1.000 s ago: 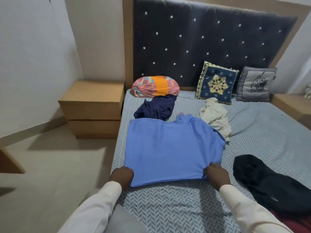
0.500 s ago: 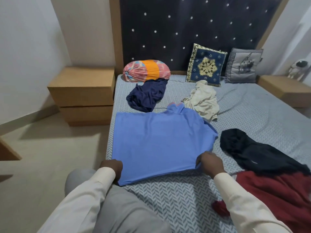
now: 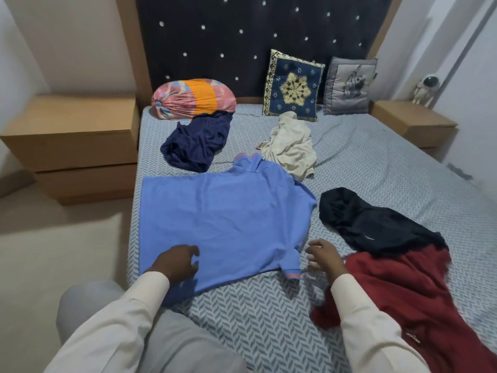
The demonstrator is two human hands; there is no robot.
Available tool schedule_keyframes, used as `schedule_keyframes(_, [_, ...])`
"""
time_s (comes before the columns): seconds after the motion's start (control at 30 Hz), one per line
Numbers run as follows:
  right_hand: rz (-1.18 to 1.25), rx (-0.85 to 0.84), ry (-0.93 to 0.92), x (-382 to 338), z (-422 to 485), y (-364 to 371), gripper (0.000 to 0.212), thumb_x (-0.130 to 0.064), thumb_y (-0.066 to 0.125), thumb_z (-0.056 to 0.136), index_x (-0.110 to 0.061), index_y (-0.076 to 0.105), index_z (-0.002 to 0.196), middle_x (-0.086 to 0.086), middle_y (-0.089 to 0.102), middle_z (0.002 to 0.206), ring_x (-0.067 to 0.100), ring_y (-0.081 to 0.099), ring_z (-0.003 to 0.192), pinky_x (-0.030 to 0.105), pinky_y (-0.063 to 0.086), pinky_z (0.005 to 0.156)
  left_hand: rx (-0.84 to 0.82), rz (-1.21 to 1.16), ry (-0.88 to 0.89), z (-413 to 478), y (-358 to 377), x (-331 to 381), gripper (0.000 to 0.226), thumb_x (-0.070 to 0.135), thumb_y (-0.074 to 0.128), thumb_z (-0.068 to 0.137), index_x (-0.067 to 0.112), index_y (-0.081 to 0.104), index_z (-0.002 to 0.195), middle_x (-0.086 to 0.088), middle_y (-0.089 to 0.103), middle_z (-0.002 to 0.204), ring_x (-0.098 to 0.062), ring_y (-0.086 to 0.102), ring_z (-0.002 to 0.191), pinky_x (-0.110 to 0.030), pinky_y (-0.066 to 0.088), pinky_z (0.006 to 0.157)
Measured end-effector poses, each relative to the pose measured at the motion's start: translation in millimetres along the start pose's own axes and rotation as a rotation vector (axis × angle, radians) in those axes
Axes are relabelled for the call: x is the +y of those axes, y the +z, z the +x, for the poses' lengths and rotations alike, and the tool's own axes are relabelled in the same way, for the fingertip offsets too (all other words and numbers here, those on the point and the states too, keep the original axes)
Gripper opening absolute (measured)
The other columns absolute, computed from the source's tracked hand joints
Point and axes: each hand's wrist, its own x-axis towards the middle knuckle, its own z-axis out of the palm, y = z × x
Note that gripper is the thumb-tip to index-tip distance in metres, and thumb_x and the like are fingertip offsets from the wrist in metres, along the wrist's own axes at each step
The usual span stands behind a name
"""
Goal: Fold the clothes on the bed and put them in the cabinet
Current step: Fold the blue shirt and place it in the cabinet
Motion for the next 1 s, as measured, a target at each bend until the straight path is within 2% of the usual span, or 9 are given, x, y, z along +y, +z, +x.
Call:
schedule_keyframes(0.07, [-0.034,0.121,0.083,25,22,-5,0.006,-0.016,0.059,0.071,-0.013,0.064,0.072,0.009,0.056,0.067,0.025,0.055,0.064,0.044,0.054,0.067,0.022,-0.081,0.085,7,8,8,0.054,0.041,0.053,0.095,0.027,0.038,0.145,-0.006,0.039,0.144,-0.026,0.037,0.133,-0.038,0.046,0.097])
schedule_keyframes(0.13, [-0.158,0.107,0.116,46,41,7,0.011,-0.022,0.059,0.069,-0.012,0.060,0.065,0.011,0.062,0.070,0.031,0.063,0.074,0.040,0.051,0.072,-0.008,-0.032,0.083,10,18,12,0.067,0.047,0.054,0.093,0.029,0.025,0.152,-0.007,0.023,0.155,-0.028,0.023,0.142,-0.040,0.039,0.105])
schedule_keyframes(0.33, [-0.120,0.101,0.094,-2,1,52,0.045,-0.039,0.059,0.086,-0.006,0.056,0.116,0.024,0.062,0.122,0.038,0.059,0.114,0.037,0.046,0.091,-0.121,0.094,0.030,11,25,4,0.080,0.059,0.047,0.092,0.033,0.003,0.155,-0.001,-0.003,0.163,-0.026,0.001,0.149,-0.053,0.020,0.115])
schedule_keyframes(0.47, [-0.081,0.101,0.100,-14,-3,68,0.043,-0.029,0.064,0.081,-0.007,0.060,0.117,0.021,0.063,0.124,0.036,0.059,0.117,0.035,0.047,0.092,-0.156,0.074,-0.003,10,27,3,0.081,0.060,0.045,0.093,0.036,-0.003,0.154,0.004,-0.011,0.163,-0.025,-0.006,0.150,-0.062,0.014,0.113])
schedule_keyframes(0.6, [-0.026,0.047,0.169,2,31,79,0.047,-0.028,0.064,0.060,-0.005,0.068,0.101,0.018,0.070,0.110,0.032,0.067,0.102,0.038,0.055,0.087,-0.165,0.065,-0.009,9,26,4,0.081,0.060,0.044,0.093,0.036,-0.003,0.154,0.004,-0.011,0.163,-0.024,-0.007,0.150,-0.064,0.015,0.112])
schedule_keyframes(0.7, [0.203,-0.113,0.185,-11,28,66,0.021,-0.015,0.067,0.072,-0.006,0.068,0.091,0.007,0.075,0.083,0.021,0.071,0.077,0.027,0.052,0.069,-0.181,0.071,-0.020,8,23,4,0.081,0.060,0.044,0.093,0.037,-0.004,0.154,0.005,-0.012,0.163,-0.024,-0.008,0.150,-0.066,0.015,0.111])
schedule_keyframes(0.83, [0.571,0.140,0.038,-10,18,29,0.013,-0.003,0.065,0.067,-0.002,0.067,0.080,0.015,0.068,0.072,0.022,0.063,0.061,0.029,0.050,0.061,-0.224,0.058,-0.058,7,23,4,0.083,0.063,0.042,0.093,0.039,-0.010,0.153,0.004,-0.018,0.162,-0.025,-0.014,0.149,-0.069,0.015,0.109])
schedule_keyframes(0.93, [0.418,0.404,-0.017,19,16,-6,0.013,-0.016,0.061,0.054,-0.012,0.052,0.062,0.006,0.051,0.062,0.019,0.046,0.063,0.031,0.040,0.055,-0.266,0.036,-0.122,6,25,4,0.088,0.066,0.042,0.091,0.040,-0.017,0.151,0.003,-0.025,0.160,-0.028,-0.020,0.148,-0.072,0.014,0.108])
schedule_keyframes(1.0, [0.221,0.449,0.068,41,15,-23,0.018,-0.020,0.058,0.049,-0.013,0.049,0.062,0.007,0.055,0.061,0.025,0.053,0.061,0.039,0.049,0.060,-0.286,0.027,-0.145,7,24,5,0.089,0.068,0.041,0.091,0.040,-0.019,0.150,0.003,-0.028,0.159,-0.030,-0.023,0.147,-0.074,0.013,0.107])
